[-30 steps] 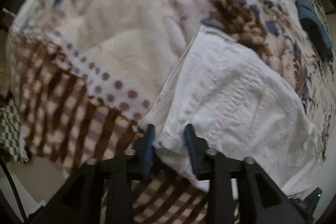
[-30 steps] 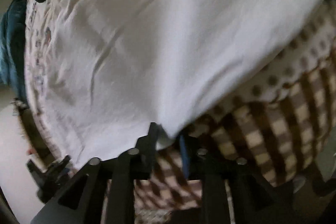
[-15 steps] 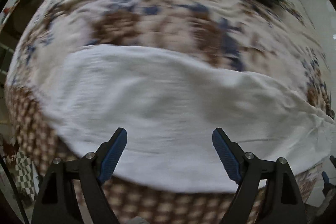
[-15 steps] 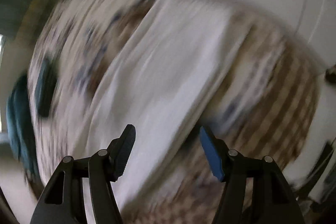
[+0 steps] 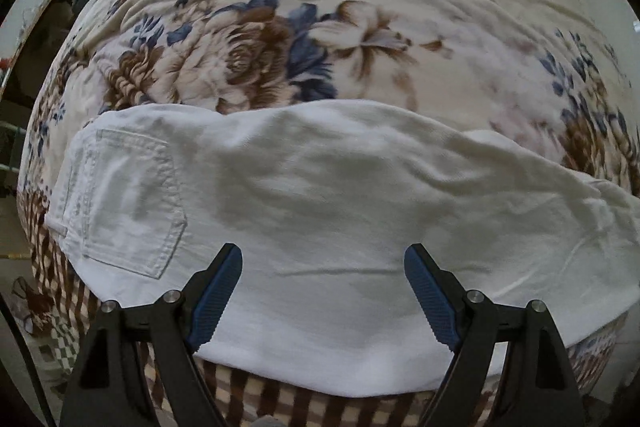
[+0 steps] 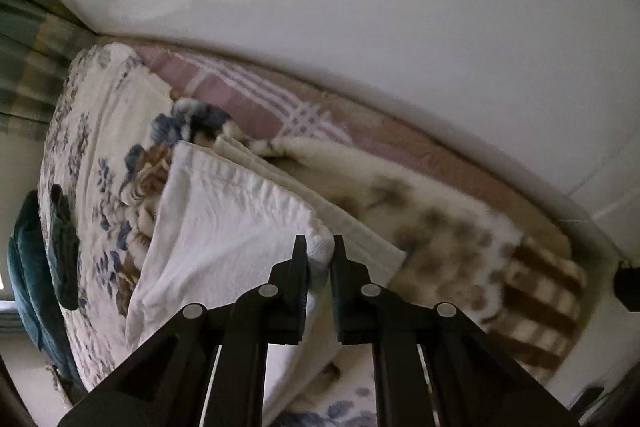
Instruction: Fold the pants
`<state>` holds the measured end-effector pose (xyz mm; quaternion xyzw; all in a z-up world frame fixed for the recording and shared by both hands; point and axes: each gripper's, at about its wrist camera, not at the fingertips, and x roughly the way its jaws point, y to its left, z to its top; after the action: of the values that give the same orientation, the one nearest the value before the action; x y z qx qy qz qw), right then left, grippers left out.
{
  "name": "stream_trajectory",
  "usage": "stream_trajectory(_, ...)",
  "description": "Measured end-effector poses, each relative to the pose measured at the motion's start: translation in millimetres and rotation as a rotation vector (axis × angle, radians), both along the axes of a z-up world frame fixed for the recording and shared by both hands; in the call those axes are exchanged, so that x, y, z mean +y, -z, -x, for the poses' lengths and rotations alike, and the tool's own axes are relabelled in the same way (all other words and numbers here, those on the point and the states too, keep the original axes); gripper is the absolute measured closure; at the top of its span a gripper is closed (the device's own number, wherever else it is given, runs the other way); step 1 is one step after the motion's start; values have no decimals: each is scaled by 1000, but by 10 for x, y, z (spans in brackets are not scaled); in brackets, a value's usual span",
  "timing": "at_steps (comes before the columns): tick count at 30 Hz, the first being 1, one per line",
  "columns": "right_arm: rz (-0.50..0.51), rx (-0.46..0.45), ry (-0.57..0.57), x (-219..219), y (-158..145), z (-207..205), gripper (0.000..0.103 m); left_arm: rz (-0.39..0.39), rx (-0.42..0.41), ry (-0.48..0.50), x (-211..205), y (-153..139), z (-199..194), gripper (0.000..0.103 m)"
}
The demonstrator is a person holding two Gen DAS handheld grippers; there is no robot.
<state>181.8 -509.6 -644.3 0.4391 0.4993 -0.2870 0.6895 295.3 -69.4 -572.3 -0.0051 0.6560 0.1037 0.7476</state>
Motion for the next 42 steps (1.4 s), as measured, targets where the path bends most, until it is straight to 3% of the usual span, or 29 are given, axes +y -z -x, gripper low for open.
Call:
stream_trajectory(4, -29, -4, 19, -29, 17, 129, 92, -20, 21, 6, -59, 91, 21, 20)
stream_trajectory(11, -26, 64, 2, -65, 284, 104, 92, -34, 64, -26, 45, 274, 20, 20)
stream_trajectory(13, -40, 111, -43, -47, 316, 36, 88, -30, 59, -39, 90, 233, -1, 20)
stream_trajectory(16, -7, 184, -137, 54, 50, -52, 77, 20, 39, -60, 133, 125, -50, 20)
stream_trajectory(19, 25, 132, -218, 330, -353, -155, 74, 54, 15, -55, 81, 8, -151, 20)
stream_trajectory(24, -44, 65, -618, 1201, -482, -998, 73, 62, -28, -25, -18, -101, -342, 20)
stream_trajectory(28, 28, 99, -1016, 2006, -235, -1775, 73, 59, -25, -32, -1, -47, -470, 20)
stream_trajectory(30, 66, 156, -1202, 2314, -76, -1937, 73, 51, -21, -34, 6, -28, -507, 20)
stream_trajectory(32, 202, 216, -1395, 2580, -2, -1969, 73, 57, -22, -41, 34, -13, -526, 20)
stream_trajectory(34, 229, 247, -1589, 2805, 73, -1920, 73, 57, -25, -44, 52, -4, -525, 20)
stream_trajectory(36, 252, 258, -1684, 2915, 139, -1912, 73, 63, -22, -50, 60, 25, -513, 20)
stream_trajectory(38, 257, 277, -1742, 2962, 230, -1904, 93, 65, -11, -59, 64, 69, -499, 20)
stream_trajectory(42, 169, 245, -1582, 2742, 249, -2090, 96, 71, 13, -74, 76, 165, -457, 20)
